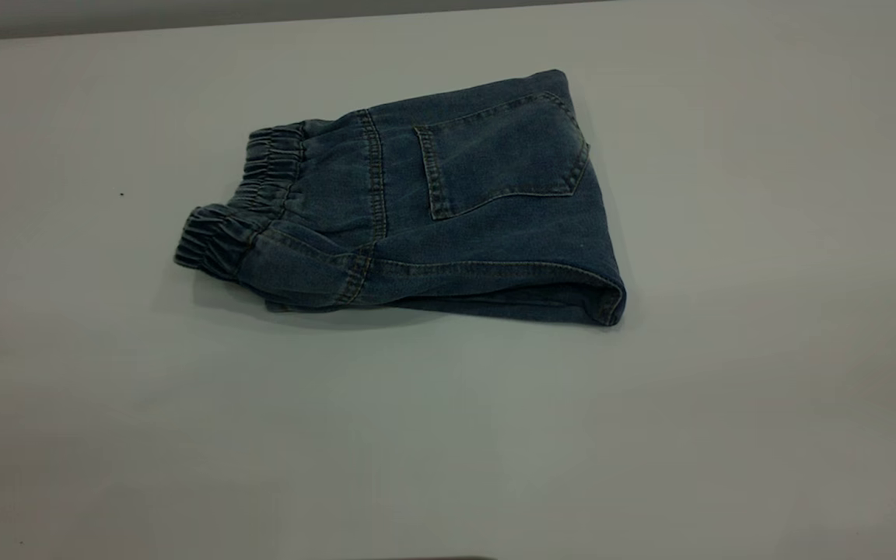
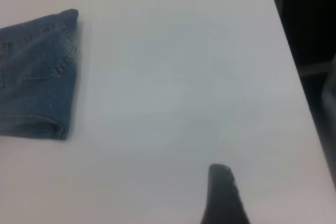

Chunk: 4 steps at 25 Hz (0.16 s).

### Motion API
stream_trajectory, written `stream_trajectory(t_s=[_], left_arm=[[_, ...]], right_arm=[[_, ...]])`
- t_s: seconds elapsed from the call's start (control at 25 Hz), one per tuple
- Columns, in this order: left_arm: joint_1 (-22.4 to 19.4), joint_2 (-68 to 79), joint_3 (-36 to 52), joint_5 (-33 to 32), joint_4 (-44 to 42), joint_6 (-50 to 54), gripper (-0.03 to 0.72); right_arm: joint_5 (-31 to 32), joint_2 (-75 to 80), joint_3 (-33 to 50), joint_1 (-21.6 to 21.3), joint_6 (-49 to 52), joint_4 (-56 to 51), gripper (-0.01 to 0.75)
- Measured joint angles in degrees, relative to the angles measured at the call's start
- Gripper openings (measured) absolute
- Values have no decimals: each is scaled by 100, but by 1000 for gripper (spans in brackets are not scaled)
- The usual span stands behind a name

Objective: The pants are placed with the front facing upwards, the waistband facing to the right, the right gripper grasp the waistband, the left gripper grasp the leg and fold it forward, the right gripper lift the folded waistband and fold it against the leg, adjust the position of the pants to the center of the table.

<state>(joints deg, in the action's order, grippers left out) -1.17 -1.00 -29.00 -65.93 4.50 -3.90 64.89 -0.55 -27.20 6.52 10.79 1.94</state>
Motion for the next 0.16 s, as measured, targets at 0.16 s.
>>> stream_trajectory(t_s=[0.16], left_arm=[[0, 0, 0, 0, 0, 0, 358]], right_arm=[[0, 0, 0, 0, 0, 0, 400]])
